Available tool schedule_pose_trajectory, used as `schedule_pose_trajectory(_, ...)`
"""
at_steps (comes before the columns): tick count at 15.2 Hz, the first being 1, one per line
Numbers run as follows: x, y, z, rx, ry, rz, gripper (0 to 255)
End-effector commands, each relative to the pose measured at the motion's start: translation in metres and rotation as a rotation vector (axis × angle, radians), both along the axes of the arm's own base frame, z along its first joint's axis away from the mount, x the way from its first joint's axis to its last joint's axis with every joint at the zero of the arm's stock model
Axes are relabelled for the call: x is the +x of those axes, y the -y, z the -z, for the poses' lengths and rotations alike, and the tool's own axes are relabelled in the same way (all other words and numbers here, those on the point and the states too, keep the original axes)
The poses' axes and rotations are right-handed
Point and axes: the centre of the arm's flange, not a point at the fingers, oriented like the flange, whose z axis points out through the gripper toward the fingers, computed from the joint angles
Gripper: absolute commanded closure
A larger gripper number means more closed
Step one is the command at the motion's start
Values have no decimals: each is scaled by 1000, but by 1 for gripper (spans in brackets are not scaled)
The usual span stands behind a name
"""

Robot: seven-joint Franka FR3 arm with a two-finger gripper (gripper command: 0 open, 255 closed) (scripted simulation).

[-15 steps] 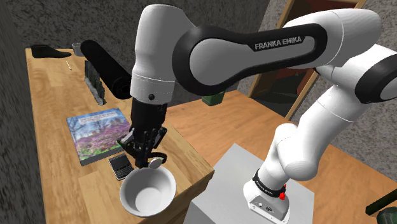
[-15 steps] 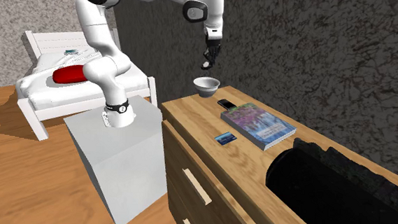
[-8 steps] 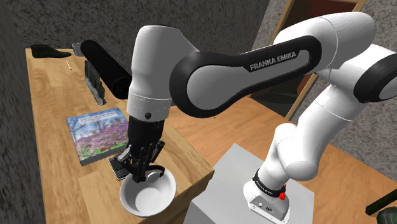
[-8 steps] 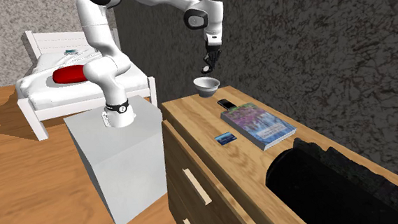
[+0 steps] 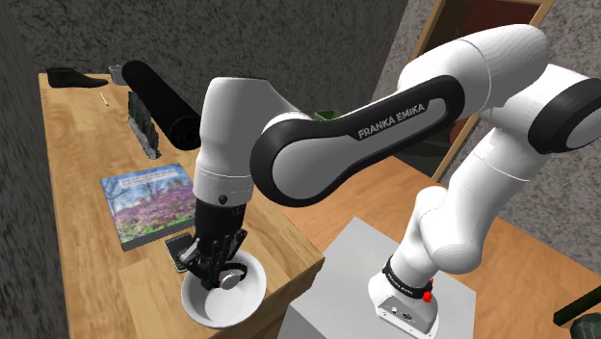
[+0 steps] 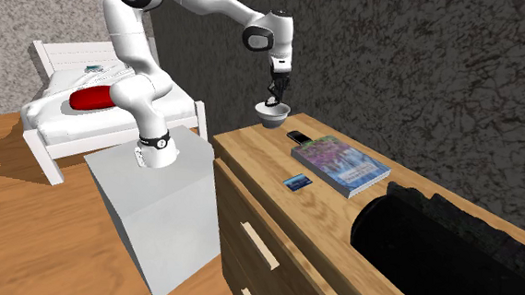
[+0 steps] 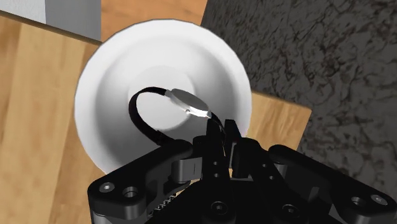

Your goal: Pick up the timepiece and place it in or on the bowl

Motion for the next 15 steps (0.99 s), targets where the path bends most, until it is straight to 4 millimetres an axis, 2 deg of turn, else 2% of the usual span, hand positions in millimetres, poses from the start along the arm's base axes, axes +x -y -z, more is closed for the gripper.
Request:
schedule_pose_trajectory(1, -1, -1, 10, 0, 0, 0, 255)
schedule_pose_trajectory(9, -1, -1, 12, 0, 0, 0, 255)
schedule_pose_trajectory(10, -1, -1, 12, 0, 0, 0, 0)
schedule_pose_trajectory(15, -1, -1, 12, 0, 0, 0, 0)
